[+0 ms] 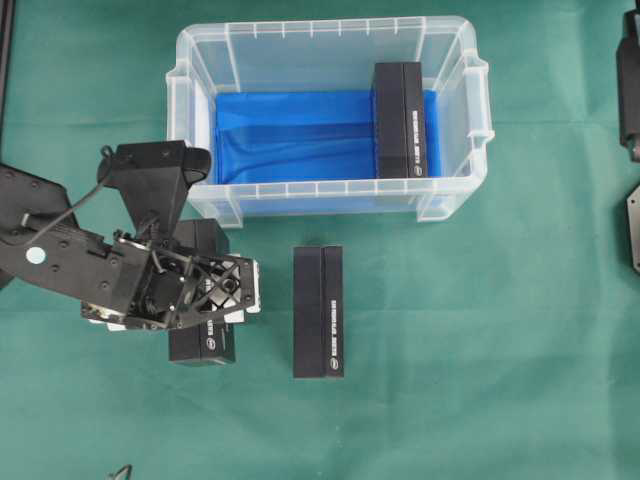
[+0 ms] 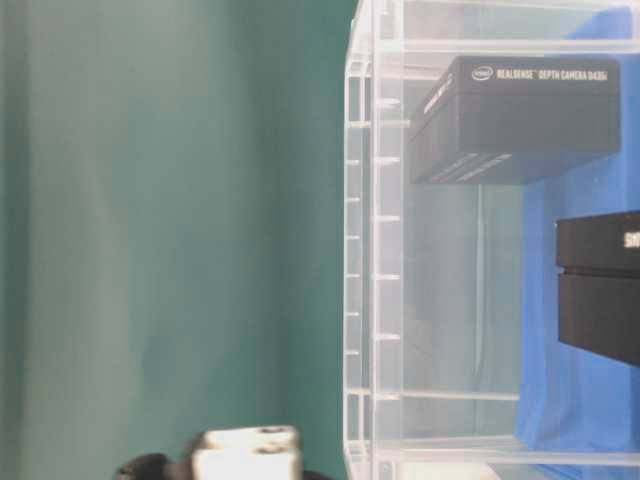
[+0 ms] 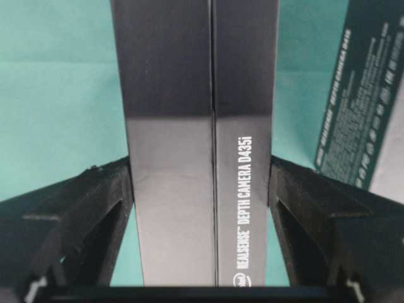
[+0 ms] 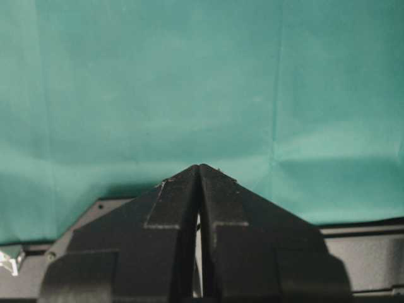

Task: Take the box out of the case with the left arm.
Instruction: 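Carry the box forward and lower it onto the table left of the first box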

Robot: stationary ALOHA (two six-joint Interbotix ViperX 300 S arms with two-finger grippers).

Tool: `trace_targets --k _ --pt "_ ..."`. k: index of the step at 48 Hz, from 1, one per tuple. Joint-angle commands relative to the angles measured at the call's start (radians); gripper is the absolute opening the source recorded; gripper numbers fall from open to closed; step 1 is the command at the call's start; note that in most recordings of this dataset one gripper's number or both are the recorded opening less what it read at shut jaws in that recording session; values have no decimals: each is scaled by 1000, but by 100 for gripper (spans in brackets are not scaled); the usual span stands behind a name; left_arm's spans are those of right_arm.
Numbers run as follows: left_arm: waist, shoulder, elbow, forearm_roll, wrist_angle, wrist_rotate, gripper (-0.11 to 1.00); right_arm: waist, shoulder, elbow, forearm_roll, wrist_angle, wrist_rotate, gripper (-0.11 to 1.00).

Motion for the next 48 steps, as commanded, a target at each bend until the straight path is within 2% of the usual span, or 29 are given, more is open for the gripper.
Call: trace_targets --k 1,12,34,48 --pt "-5 -5 15 2 -51 -3 62 -2 -5 -9 -3 -5 0 0" --pt "-20 44 89 -17 -189 -2 62 -2 -5 -9 -2 -3 3 0" --pt "-21 46 130 -18 -225 0 62 0 -6 -9 -2 -3 3 0" --pt "-20 18 184 -20 -324 -3 63 0 -6 -9 -2 -3 3 0"
